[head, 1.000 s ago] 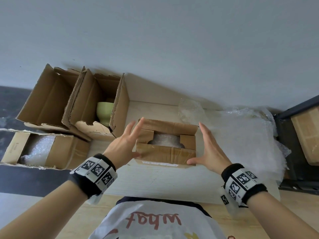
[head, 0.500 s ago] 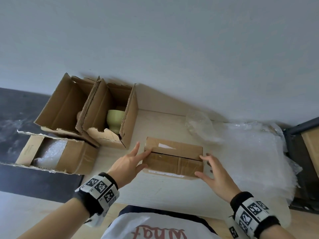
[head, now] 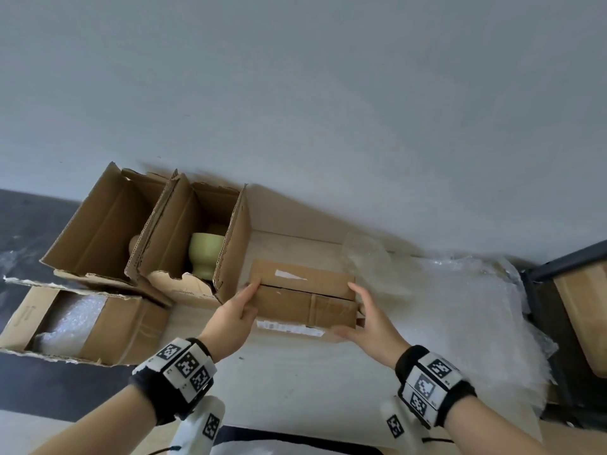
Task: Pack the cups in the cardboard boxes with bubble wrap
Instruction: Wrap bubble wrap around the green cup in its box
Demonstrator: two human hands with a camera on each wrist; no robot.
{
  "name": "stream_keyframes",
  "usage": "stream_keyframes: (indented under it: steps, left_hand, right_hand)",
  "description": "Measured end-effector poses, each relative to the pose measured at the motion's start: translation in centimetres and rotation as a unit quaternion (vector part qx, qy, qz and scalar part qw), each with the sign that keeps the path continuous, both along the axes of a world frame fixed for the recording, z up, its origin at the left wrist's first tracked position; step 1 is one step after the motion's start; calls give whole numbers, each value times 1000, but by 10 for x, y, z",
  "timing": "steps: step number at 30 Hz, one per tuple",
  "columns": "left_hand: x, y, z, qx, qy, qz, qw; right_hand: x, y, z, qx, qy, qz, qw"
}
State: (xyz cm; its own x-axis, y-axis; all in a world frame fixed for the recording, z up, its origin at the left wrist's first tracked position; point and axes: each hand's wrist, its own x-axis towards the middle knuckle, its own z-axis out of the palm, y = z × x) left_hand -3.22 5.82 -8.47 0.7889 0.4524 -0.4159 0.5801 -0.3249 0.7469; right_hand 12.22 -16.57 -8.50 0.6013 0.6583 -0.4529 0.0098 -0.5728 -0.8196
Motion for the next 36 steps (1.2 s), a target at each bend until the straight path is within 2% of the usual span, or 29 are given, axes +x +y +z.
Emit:
stream_keyframes:
  steps: [9,13,18,20,23,25,26,28,30,33,36]
  left_hand:
    - [91,23,3,0,3,52,999]
    - [109,22,2,11,-6,53,999]
    - [120,32,0,11,-22,57,998]
    - [122,33,-2,32,-17,45,998]
    - [120,32,-5,87,12,7,996]
    - [120,32,-9,165,38,-43,985]
    - [121,33,-10,218,55,-79,971]
    - [124,36,-11,296,84,-141,941]
    - [126,39,-11,317,110,-170,927]
    - [128,43,-12,301,135,-190,925]
    - [129,43,-15,306,146,-196,920]
  right_hand:
    - [71,49,-6,-4,-50,-31,998]
    - [94,54,-9,-1,-72,-41,997]
    - [100,54,-14,24,-59,-32,997]
    - [99,56,-14,33,-69,-40,996]
    - [97,56,-16,14,-127,-24,991]
    - [95,54,-16,-16,-158,0,987]
    - [94,52,-16,-41,-192,17,980]
    - [96,51,-15,-87,-296,79,948]
    - [98,53,-15,-107,-364,154,913]
    - [97,54,-17,-158,-388,215,882]
    - [96,54,-16,-191,-397,219,871]
